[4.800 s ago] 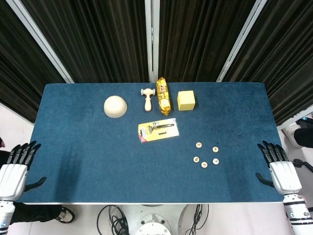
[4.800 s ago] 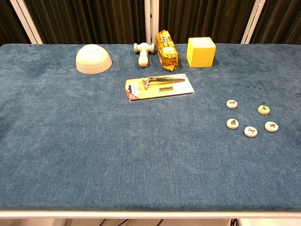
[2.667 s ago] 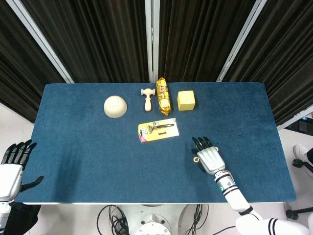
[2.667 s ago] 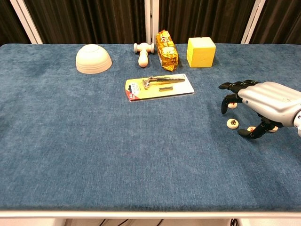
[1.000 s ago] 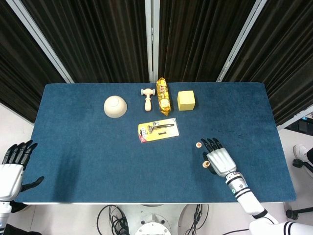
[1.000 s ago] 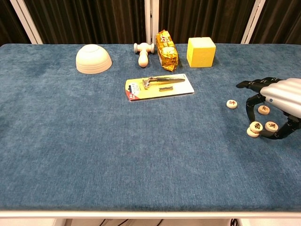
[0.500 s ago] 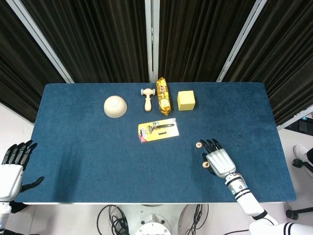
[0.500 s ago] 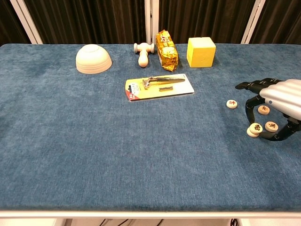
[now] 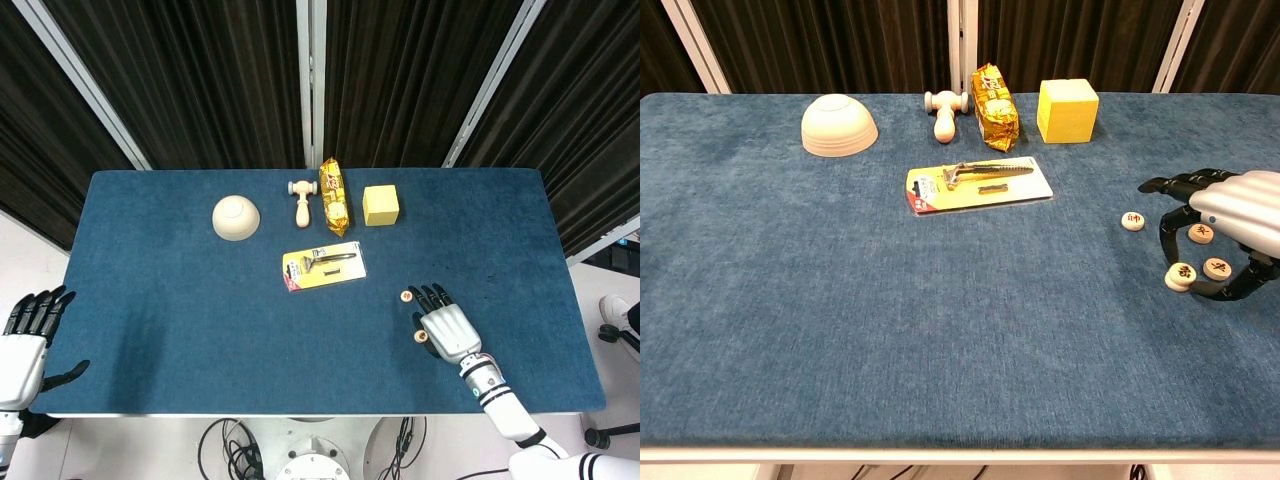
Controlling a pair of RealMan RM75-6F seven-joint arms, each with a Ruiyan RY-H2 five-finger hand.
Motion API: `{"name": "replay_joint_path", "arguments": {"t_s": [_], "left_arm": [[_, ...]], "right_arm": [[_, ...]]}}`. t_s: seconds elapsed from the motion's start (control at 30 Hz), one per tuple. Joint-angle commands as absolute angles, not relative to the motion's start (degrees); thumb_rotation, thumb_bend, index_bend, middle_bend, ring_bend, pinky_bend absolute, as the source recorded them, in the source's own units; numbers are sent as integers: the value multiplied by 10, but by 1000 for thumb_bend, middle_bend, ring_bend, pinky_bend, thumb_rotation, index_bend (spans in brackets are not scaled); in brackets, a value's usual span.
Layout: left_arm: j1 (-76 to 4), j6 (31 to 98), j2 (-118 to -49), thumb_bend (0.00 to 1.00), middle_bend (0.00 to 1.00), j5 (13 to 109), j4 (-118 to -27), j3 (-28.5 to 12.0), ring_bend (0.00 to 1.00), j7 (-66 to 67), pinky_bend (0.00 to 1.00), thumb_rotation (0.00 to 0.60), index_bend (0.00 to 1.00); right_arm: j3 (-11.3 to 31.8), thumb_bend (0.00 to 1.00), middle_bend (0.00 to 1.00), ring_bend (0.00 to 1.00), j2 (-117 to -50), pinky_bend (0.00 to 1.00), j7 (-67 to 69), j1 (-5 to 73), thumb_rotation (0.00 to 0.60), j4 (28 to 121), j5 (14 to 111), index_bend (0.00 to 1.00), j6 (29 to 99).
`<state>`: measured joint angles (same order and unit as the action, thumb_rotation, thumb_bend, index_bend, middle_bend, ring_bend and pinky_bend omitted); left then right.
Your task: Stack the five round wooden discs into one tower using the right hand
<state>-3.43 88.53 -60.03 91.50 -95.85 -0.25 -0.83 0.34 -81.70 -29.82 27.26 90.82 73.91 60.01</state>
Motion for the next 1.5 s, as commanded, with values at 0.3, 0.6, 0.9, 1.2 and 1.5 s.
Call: {"name": "replay_joint_path", "arguments": {"t_s": [0.3,0.6,0.9,1.2,1.5], "left_arm": [[-34,886,-600,136,0,916,-959,-2,0,-9,0,600,77],[-35,885,-600,136,0,918,-960,-1,0,-6,0,600,77],[-35,880,-602,136,0,914,-961,-1,0,0,0,600,77],[-36,879,-602,136,0,911,-958,-2,0,-5,0,600,77],[-35,881,-601,136,0,913,-958,-2,0,-7,0,600,77]], "right_arm": [[2,226,4,0,-810,0,-294,272,600,913,742,384,602],[-1,222,1,0,-786,0,-279,256,600,908,743,357,621],[-5,222,0,0,-800,0,-249,250,600,873,746,349,615],[-1,223,0,0,-811,0,-251,249,600,858,745,410,614],[2,227,4,0,-818,0,-258,251,600,853,743,443,610]]}}
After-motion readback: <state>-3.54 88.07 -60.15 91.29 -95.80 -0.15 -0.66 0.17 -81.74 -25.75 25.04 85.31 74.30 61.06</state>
